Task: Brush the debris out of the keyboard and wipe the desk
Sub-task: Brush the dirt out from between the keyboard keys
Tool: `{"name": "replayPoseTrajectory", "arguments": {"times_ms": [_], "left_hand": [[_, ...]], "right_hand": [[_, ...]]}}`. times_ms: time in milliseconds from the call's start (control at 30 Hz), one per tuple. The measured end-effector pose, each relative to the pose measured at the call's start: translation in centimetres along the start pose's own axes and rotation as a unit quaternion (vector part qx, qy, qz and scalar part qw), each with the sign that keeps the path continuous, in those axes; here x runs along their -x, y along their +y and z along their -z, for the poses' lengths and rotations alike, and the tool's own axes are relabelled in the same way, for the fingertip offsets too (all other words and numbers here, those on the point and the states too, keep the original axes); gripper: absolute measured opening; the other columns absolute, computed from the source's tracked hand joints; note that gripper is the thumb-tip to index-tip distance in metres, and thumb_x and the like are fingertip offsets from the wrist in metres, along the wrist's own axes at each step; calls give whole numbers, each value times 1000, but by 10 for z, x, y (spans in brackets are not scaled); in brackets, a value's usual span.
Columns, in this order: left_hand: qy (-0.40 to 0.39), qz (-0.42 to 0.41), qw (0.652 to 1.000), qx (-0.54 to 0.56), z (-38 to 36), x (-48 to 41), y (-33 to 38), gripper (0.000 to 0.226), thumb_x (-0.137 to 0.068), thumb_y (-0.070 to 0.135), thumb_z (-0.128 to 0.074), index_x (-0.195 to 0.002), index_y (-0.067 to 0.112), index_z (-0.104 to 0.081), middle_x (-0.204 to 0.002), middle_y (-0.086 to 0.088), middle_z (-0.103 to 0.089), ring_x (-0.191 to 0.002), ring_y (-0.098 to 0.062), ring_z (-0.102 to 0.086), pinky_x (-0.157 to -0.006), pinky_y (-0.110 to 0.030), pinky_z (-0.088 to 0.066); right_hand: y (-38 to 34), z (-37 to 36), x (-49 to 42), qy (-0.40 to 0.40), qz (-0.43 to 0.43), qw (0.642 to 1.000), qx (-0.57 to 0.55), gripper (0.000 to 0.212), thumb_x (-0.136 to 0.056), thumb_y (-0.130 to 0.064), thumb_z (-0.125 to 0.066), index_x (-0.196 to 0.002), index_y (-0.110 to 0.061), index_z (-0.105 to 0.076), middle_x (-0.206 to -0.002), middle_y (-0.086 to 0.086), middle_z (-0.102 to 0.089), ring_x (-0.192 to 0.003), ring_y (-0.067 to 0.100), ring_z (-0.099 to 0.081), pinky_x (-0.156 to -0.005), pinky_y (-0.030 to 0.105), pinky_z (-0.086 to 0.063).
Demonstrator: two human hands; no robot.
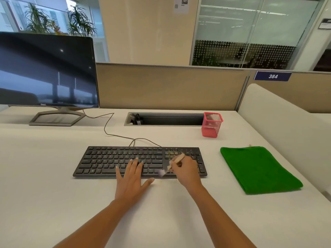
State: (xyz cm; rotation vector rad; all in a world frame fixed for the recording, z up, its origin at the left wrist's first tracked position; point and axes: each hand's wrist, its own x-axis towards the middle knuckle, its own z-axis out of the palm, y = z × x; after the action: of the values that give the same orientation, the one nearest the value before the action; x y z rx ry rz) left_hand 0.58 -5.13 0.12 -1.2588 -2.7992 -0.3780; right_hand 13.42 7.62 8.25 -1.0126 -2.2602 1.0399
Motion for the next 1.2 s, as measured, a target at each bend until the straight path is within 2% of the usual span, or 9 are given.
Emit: {"name": "replayPoseTrajectory", "arguments": {"times_ms": [133, 267, 400, 500, 667, 833, 1000, 1133, 1200], "left_hand": [[17, -9, 1000, 4, -3, -9, 10, 126, -57, 85, 27, -148, 18, -29, -158, -1, -19, -147, -18, -9, -113, -53, 6], [2, -5, 1000, -16, 0, -18, 19, 129, -49, 81, 38, -151, 22, -16, -160, 3, -6, -147, -15, 2, -110, -46, 16], [24, -5, 1000, 0, -6, -28, 19, 123, -59, 80, 32, -149, 20, -25, -158, 0, -15, -147, -18, -5, -111, -49, 13], [42, -3, 999, 5, -11, -28, 18, 115, -68, 79, 26, -147, 18, -33, -156, -1, -24, -146, -20, -13, -111, -50, 9], [33, 7, 999, -4, -12, -27, 18, 118, -62, 76, 35, -150, 22, -22, -159, 3, -14, -147, -16, -5, -111, -47, 15], [32, 13, 999, -2, -10, -27, 18, 119, -60, 74, 38, -150, 24, -20, -159, 5, -14, -147, -14, -4, -114, -48, 9], [49, 12, 998, 23, -12, -27, 19, 114, -67, 74, 32, -148, 21, -29, -156, 3, -23, -146, -16, -13, -115, -51, 2], [54, 7, 998, 31, -13, -27, 19, 112, -69, 74, 30, -148, 20, -31, -156, 2, -25, -146, -17, -14, -115, -52, 0], [53, 8, 998, 31, -12, -27, 19, 111, -71, 74, 28, -147, 19, -33, -155, 2, -26, -145, -18, -17, -115, -53, -2]], "right_hand": [[4, 15, -12, 41, 0, 998, 42, 25, -92, -20, -53, -96, 1, -68, -88, 15, -70, -73, 20, -64, -64, 25, -51], [-6, 18, -27, 23, 14, 999, 19, 25, -92, -22, -55, -97, -2, -70, -90, 13, -70, -75, 17, -63, -57, 16, -46], [-5, 10, -32, -39, 37, 994, 92, 24, -91, -20, -54, -92, -1, -68, -87, 12, -69, -74, 18, -61, -62, 24, -50], [-4, 21, -39, -19, 35, 995, 86, 22, -92, -18, -52, -91, -2, -66, -81, 11, -65, -70, 17, -59, -51, 14, -42], [-10, 19, -46, -38, 25, 999, -16, 21, -91, -18, -57, -95, -1, -70, -90, 15, -71, -82, 23, -70, -77, 31, -58], [-10, 13, -45, -69, 40, 991, 103, 26, -93, -19, -53, -96, 2, -67, -84, 11, -65, -72, 18, -62, -54, 17, -46], [-15, 12, -43, -57, 52, 993, 84, 28, -94, -22, -51, -100, -1, -69, -92, 13, -70, -83, 22, -67, -70, 26, -53], [-11, 15, -42, -126, 22, 984, 123, 22, -91, -17, -55, -94, 2, -67, -83, 12, -65, -70, 18, -63, -54, 20, -48], [-11, 22, -52, -103, 16, 989, 110, 22, -90, -15, -55, -94, 3, -66, -87, 13, -66, -76, 23, -67, -64, 27, -55]]}}
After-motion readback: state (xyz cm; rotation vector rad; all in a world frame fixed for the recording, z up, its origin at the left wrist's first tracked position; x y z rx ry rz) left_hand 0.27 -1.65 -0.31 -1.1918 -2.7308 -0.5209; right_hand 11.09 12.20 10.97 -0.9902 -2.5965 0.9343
